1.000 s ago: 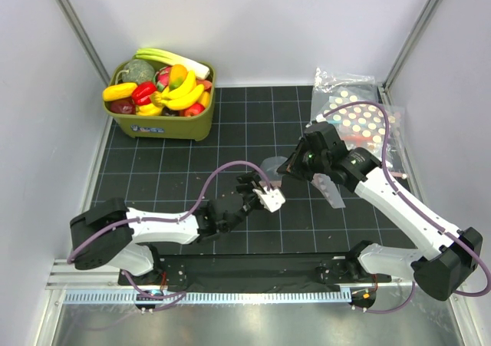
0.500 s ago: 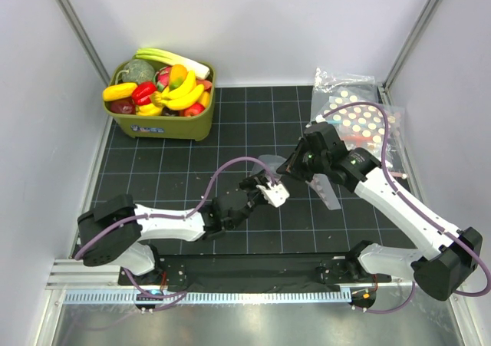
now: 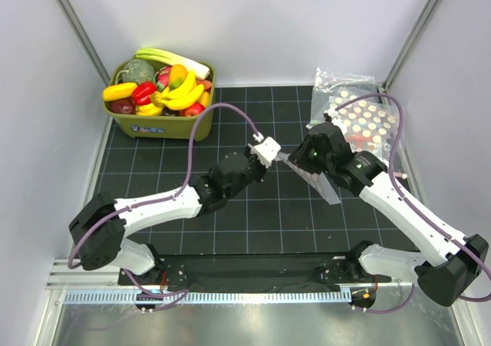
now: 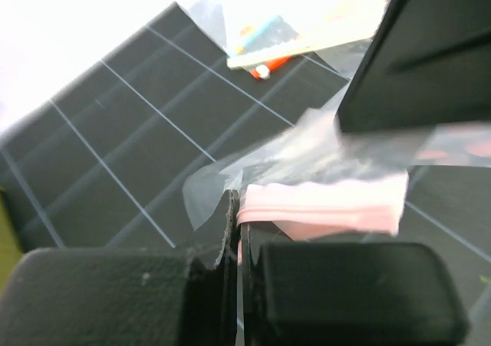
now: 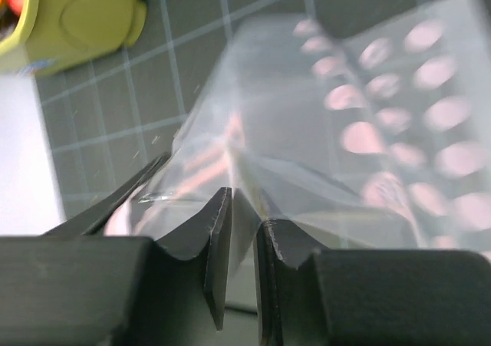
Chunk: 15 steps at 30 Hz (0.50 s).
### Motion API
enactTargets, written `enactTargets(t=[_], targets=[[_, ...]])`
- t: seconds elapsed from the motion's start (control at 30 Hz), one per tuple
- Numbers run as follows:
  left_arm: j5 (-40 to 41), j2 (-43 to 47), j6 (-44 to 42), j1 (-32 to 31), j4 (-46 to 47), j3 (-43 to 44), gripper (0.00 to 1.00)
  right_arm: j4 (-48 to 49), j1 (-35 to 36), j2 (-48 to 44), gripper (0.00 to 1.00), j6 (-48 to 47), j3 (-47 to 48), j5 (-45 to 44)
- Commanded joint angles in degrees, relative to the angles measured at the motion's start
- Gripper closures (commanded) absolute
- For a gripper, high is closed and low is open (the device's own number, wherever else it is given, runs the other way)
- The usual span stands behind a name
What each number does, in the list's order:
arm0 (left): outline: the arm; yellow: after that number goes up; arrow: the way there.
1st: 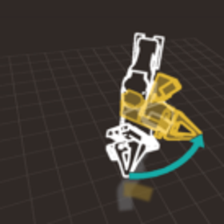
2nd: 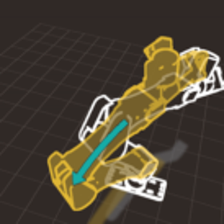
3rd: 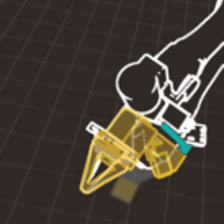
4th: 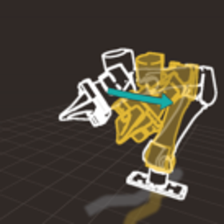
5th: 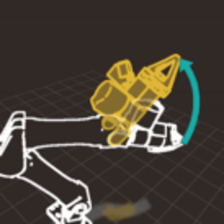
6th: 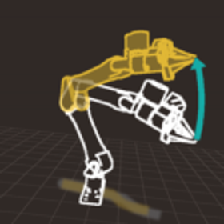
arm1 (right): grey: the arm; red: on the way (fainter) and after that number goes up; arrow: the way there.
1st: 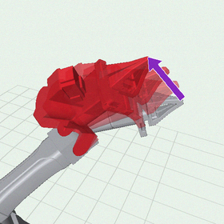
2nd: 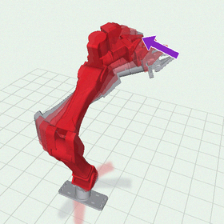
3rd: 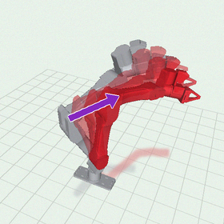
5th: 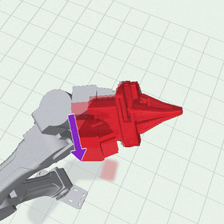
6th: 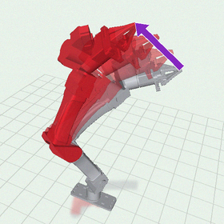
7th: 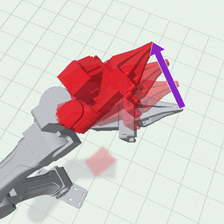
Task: Place the food in the zip-top bag and seal the zipper
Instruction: Pick up the zipper food storage bag at the center of the board.
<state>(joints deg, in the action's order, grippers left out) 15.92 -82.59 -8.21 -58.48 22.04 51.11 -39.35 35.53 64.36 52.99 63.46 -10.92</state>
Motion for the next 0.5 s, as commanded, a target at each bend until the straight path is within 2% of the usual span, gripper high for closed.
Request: enactTargets(t=[0.0, 0.1, 0.13, 0.2, 0.23, 0.33, 0.47], targets=[[-6.6, 3.1, 13.2, 2.8, -6.1, 1.4, 1.0, 1.1, 0.2, -2.2, 0.76, -6.7, -0.4, -12.4], [-12.7, 4.2, 20.4, 8.0, -9.3, 2.4, 1.0, 5.5, 0.2, -5.1, 0.72, -11.0, -2.1, -12.7], [-14.9, 4.4, 24.7, 11.2, -9.4, 2.3, 1.0, 8.0, 0.2, -6.2, 0.7, -15.8, -3.2, -10.6], [-19.8, 5.1, 28.7, 13.5, -9.2, 1.6, 1.0, 15.2, 0.2, -10.7, 0.67, -19.6, -7.1, -4.1], [-20.7, 5.2, 30.9, 15.0, -9.2, 1.1, 1.0, 17.7, 0.2, -12.3, 0.58, -21.9, -8.8, -2.6], [-21.7, 6.0, 34.1, 16.4, -9.6, 0.3, 1.0, 24.1, 0.2, -19.5, 0.43, -24.7, -14.3, -0.8], [-26.9, 6.2, 40.3, 19.7, -7.1, -1.4, 1.0, 25.6, 0.2, -25.9, 0.37, -29.8, -17.3, 0.4]])
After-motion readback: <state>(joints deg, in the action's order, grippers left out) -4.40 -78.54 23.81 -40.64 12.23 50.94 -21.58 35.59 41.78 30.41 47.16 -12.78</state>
